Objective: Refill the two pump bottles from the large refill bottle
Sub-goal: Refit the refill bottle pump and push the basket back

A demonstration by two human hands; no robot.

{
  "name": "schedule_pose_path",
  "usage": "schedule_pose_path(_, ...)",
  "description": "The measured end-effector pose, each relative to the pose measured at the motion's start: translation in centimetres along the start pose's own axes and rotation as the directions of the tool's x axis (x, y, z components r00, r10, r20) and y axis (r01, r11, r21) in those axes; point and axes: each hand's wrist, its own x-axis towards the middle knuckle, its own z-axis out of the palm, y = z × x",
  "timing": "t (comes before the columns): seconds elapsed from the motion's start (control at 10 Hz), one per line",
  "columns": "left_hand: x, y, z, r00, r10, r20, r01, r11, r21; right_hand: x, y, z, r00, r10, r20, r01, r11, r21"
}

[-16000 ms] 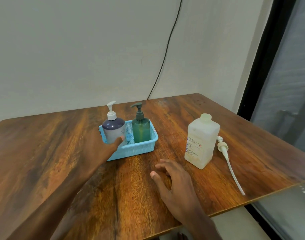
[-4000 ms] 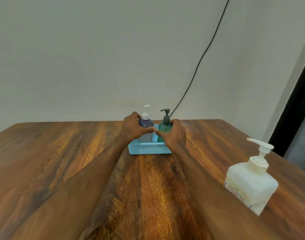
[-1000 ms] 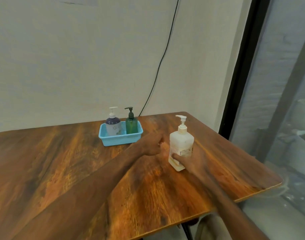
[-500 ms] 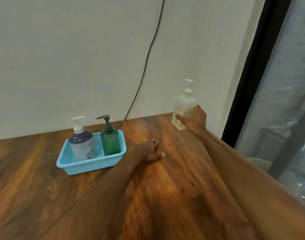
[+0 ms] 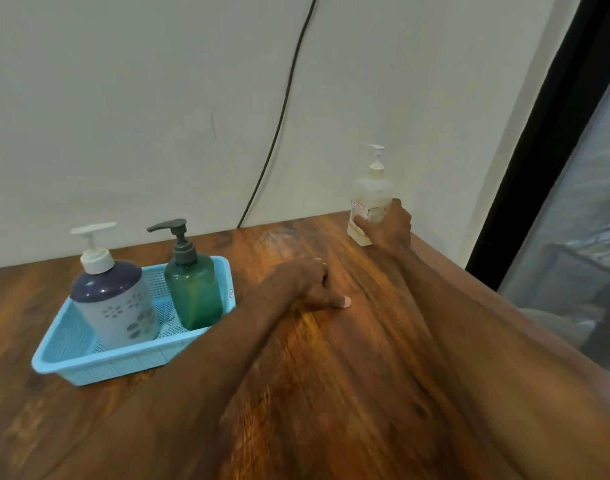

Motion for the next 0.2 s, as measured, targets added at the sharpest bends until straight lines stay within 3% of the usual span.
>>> schedule_pose_path(0.2, -1.0, 1.0, 0.7, 1.0, -0.016, -0.016, 0.016, 1.0, 0.018, -1.4, -0.5, -1.0, 0.997, 0.053, 0.053, -0.054, 0.998, 0.025)
